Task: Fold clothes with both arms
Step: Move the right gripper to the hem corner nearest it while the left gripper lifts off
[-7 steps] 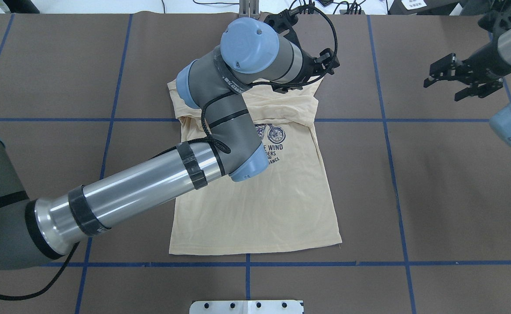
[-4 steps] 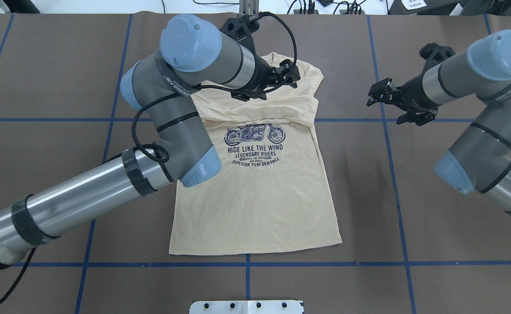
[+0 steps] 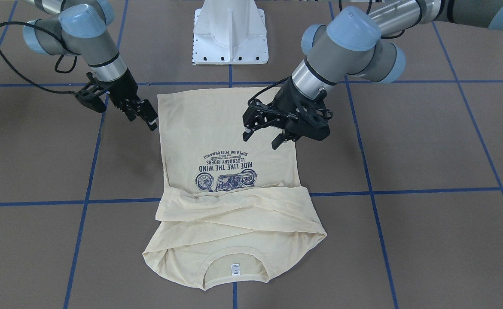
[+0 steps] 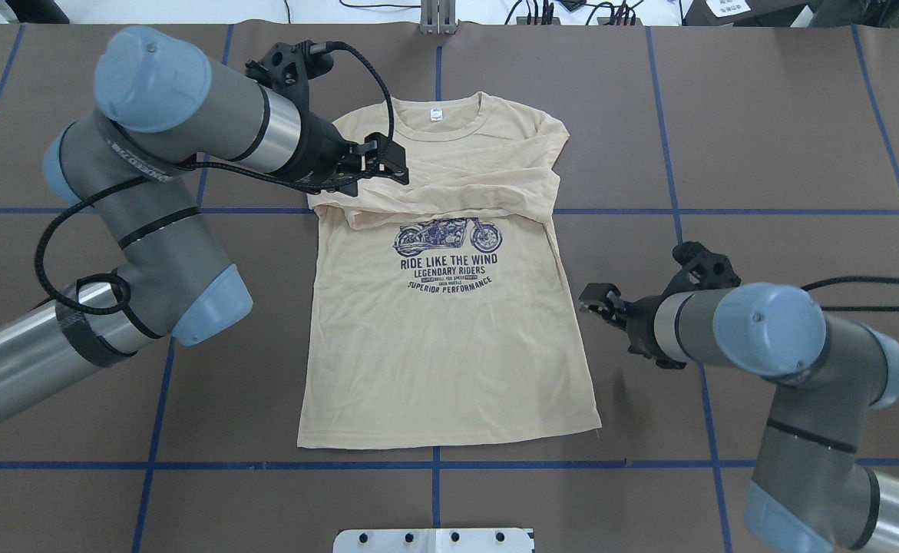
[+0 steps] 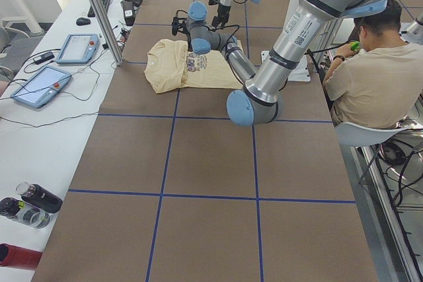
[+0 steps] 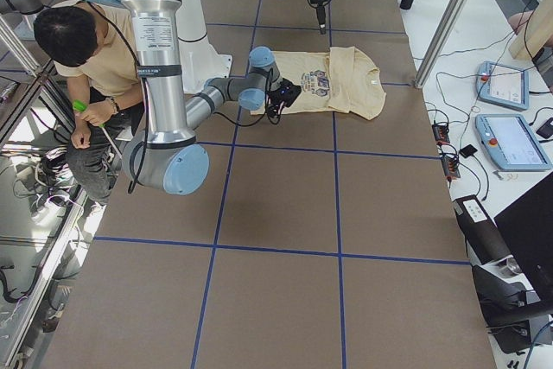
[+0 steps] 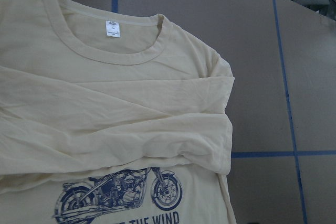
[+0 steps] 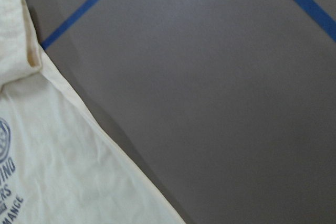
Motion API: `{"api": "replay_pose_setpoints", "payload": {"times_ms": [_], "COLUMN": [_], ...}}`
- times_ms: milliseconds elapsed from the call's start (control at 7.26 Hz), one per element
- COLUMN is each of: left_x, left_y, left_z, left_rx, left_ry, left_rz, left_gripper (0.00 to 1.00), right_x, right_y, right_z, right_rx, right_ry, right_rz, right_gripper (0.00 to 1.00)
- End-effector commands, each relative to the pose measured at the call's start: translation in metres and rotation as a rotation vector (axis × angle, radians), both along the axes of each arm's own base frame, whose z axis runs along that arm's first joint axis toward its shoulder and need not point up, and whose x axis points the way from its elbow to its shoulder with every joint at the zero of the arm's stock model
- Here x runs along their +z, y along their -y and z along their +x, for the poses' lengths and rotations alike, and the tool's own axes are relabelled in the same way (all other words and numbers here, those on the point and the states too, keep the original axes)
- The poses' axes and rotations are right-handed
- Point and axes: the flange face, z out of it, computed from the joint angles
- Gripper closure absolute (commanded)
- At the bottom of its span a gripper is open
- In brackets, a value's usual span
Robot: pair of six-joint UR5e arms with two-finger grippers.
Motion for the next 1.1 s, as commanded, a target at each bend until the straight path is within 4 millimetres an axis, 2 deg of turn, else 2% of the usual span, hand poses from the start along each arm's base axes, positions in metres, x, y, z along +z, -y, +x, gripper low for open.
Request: {"api": "replay_pose_setpoints", "payload": {"times_ms": [0,138,275,964], "left_x": [0.026,0.027,0.027,0.027], "left_y": [0.002,0.002,0.002,0.002], "left_z": [-0.02,-0.021,-0.021,-0.02], "left_rx": [0.036,0.033,0.03,0.029], "left_ry": [0.017,0.017,0.016,0.016], "left_rz": [-0.012,-0.012,-0.018,-0.019], "left_gripper": [0.17,0.17,0.17,0.16], "right_x": [-0.001,-0.006,-0.002,-0.002], "right_y": [-0.063,-0.073,-0.079,-0.087], "right_z": [-0.036,-0.034,-0.038,-0.041], "right_rx": [0.042,0.033,0.027,0.017], "right_ry": [-0.057,-0.083,-0.092,-0.087], "right_rz": [-0.063,-0.077,-0.085,-0.101], "right_gripper": [0.07,0.09,0.11,0.2]}}
